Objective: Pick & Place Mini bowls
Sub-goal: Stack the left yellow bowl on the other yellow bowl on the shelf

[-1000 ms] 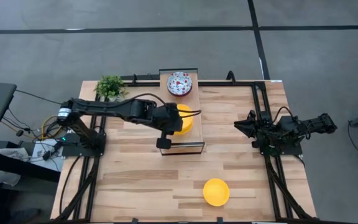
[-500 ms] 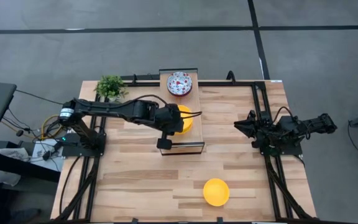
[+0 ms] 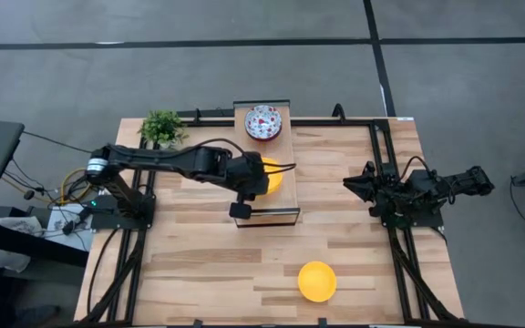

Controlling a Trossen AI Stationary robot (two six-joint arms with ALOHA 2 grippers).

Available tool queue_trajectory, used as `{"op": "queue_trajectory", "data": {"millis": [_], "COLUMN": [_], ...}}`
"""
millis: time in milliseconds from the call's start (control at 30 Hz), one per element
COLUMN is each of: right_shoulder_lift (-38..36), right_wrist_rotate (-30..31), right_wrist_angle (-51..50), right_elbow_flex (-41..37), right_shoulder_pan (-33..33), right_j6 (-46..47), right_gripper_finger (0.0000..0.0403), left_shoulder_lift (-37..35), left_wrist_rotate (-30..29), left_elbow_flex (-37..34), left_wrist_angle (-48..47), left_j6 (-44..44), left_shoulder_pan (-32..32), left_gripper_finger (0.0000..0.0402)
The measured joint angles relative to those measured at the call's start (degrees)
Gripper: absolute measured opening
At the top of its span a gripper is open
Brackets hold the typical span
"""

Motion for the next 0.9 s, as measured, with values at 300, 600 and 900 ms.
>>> {"op": "queue_trajectory", "data": {"millis": [300, 600, 900], "right_shoulder_lift": [0.0, 0.0, 0.0], "right_wrist_rotate": [0.0, 0.0, 0.0], "right_wrist_angle": [0.0, 0.2, 0.4], "right_elbow_flex": [0.0, 0.0, 0.0], "right_shoulder_pan": [0.0, 0.0, 0.0], "right_j6": [-0.9, -0.9, -0.9], "right_gripper_finger": [0.0065, 0.0065, 0.0065], "left_shoulder_lift": [-3.8, -4.3, -1.6], "left_wrist_rotate": [0.0, 1.0, -5.0], "left_elbow_flex": [0.0, 0.0, -4.4], "left_wrist_angle": [0.6, 6.7, 6.9], "left_j6": [-0.2, 0.0, 0.0], "left_shoulder_pan": [-0.1, -1.6, -1.7], "left_gripper_finger": [0.0098, 0.0099, 0.0099]}}
